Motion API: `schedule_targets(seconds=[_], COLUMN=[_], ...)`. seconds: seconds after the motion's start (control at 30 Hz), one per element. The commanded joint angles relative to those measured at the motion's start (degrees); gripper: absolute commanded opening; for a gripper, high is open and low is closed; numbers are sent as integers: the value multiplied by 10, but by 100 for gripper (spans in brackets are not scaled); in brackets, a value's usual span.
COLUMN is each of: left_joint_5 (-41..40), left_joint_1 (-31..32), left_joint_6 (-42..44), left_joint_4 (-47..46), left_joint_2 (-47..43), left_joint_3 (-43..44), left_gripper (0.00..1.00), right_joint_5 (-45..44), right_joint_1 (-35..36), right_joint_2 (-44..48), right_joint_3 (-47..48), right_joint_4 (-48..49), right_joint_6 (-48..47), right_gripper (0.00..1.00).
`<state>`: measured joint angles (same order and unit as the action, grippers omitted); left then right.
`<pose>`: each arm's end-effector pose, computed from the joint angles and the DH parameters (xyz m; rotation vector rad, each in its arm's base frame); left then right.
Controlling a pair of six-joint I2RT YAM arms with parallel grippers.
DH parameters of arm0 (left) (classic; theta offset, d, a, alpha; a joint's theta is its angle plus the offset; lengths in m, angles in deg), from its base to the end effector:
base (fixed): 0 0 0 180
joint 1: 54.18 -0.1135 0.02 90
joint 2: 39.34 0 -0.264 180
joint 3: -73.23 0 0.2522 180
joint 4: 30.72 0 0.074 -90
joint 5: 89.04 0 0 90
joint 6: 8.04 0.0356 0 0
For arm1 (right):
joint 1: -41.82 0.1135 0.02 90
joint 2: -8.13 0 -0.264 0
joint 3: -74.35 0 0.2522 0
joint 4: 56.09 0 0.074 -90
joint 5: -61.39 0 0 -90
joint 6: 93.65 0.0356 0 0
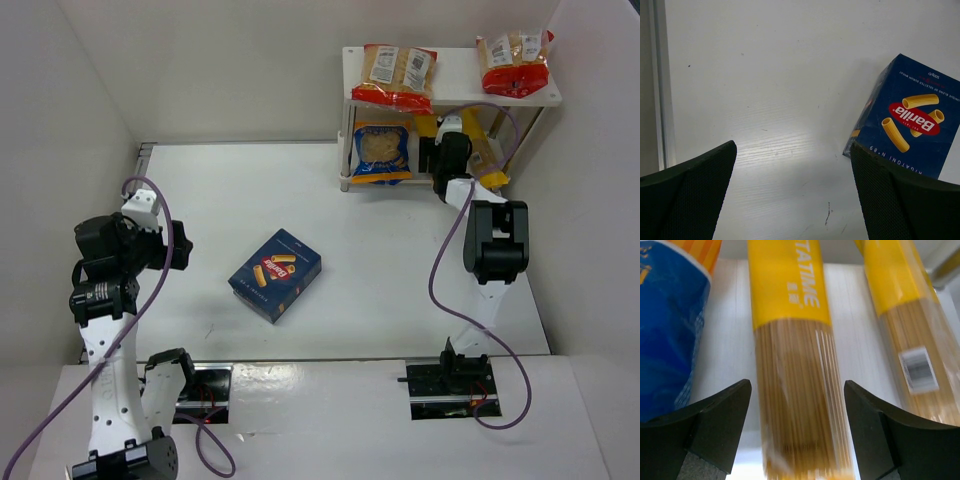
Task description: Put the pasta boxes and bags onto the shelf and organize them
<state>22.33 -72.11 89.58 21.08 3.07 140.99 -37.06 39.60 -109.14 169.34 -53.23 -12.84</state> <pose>0.1457 0.0335 0.3518 0.0527 1.9990 -0.0934 0.4768 -0.0237 0.2162 -0.0164 1.9154 -0.2752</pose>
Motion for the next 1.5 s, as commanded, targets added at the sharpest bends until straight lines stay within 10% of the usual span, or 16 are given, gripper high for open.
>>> schedule_targets(seconds=[0.0,0.63,1.0,1.47], left_joint_5=[20,7,-11,-11], left_joint_1=[-4,12,24,24], left_joint_6=[13,7,2,2], left_joint_4=[-19,-19,-19,-19], left_joint_2=[-18,-34,-29,-16], left_joint_3=[0,0,0,0], left_gripper=[100,100,100,100], right_joint_5=[-10,79,113,92], right_joint_1=[2,18,4,-16], right_joint_2=[97,493,688,652], right_joint_3=[-23,-150,-264,-279], right_joint_4=[31,-403,-487,-498], right_joint_6=[41,73,50,41], right_gripper=[83,84,97,98])
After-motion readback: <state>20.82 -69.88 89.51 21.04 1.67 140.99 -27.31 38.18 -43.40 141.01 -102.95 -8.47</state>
